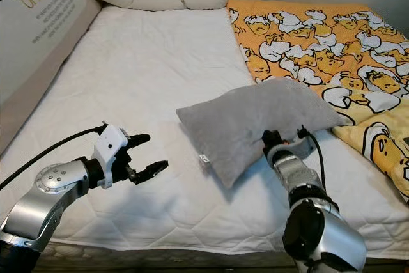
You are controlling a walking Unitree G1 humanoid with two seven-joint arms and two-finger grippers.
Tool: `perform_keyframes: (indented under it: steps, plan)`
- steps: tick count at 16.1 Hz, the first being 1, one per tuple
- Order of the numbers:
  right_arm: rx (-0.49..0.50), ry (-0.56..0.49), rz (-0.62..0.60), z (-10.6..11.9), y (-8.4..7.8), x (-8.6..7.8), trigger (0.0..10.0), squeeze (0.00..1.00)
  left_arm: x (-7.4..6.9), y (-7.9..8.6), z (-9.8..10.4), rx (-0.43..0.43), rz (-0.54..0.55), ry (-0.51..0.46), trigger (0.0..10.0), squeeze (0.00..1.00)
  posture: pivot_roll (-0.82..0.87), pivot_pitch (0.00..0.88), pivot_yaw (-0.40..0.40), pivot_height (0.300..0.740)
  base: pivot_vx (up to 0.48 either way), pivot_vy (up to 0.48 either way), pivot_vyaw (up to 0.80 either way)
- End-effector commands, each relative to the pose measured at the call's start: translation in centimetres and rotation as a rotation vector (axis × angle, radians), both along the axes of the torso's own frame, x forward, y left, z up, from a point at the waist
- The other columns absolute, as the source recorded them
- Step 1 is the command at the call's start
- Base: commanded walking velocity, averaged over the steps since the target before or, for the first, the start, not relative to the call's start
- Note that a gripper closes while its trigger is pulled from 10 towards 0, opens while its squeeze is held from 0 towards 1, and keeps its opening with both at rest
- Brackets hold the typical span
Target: Clean up the room
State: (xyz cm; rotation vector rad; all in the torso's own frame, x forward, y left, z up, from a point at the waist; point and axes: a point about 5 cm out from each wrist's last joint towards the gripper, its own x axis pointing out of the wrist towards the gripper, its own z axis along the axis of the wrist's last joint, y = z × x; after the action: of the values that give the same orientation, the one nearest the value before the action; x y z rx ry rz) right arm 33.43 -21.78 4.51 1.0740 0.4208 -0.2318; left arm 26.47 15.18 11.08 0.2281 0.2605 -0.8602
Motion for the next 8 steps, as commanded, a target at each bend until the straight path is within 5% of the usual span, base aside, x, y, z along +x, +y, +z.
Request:
perform_keyframes:
  steps: [1,5,8]
  plan:
    - [0.004,-0.011,0.026,0.7,0.5,0.6,0.0,0.0,-0.1,0.2,0.2,0.016,0.014,-0.02,10.0,0.0,0.03,0.0,-0.027,0.74,0.0,0.0,0.0]
    - [-0.012,-0.164,0.058,4.7,1.0,3.2,0.0,0.0,1.1,2.1,0.2,0.047,0.236,-0.09,10.0,0.0,0.03,0.0,-0.025,0.74,0.0,0.0,0.0]
    - [-0.049,-0.32,0.21,9.2,3.8,5.5,0.0,0.0,2.4,4.1,1.2,0.045,0.429,-0.152,10.0,0.0,0.03,0.0,-0.026,0.74,0.0,0.0,0.0]
